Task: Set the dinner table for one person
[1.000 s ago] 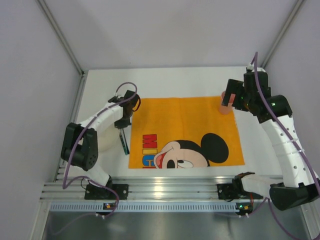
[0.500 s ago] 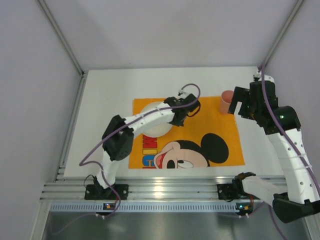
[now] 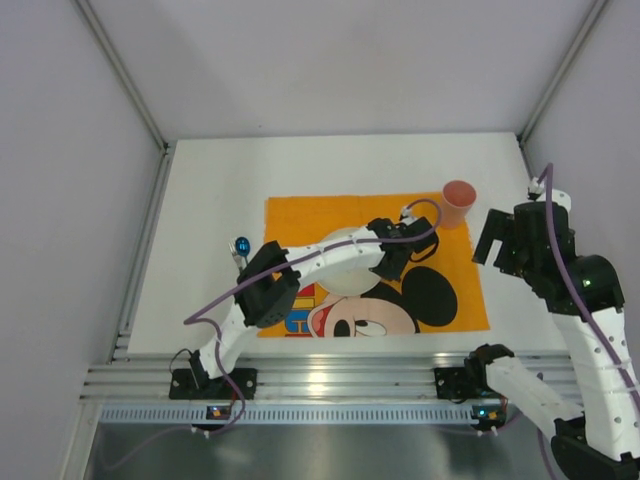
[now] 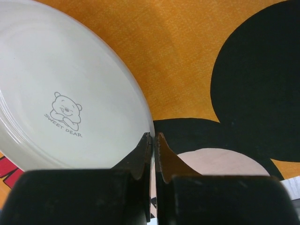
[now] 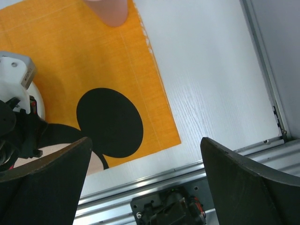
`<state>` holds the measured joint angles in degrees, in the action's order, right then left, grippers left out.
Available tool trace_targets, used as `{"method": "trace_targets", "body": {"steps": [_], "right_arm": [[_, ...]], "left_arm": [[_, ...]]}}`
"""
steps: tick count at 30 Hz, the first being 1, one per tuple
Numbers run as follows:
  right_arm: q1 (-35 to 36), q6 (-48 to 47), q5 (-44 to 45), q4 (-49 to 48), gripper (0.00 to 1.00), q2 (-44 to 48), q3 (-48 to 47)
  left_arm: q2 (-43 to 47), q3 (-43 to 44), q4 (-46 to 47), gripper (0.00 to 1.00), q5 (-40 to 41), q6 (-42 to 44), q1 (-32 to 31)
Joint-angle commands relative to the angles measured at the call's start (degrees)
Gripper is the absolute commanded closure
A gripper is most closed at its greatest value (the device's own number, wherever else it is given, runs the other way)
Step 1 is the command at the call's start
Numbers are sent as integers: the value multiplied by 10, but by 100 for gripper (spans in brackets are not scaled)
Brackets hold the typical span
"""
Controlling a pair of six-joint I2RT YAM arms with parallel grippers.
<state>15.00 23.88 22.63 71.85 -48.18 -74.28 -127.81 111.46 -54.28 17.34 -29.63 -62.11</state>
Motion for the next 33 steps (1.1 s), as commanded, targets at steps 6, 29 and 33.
{"method": "trace_targets", "body": {"steps": [6,29,33], "right_arm": [[4,11,3,11,0,-7,-17],[5,-3,-73,-49,0,-23,11],[4,-10,-73,-51,0,-37,-2]], "left_arm": [[34,19,44,13,-18,3,-10],[492,-556,170,22,-42,22,525],[476,-578,192,27,-40,14,531]]}}
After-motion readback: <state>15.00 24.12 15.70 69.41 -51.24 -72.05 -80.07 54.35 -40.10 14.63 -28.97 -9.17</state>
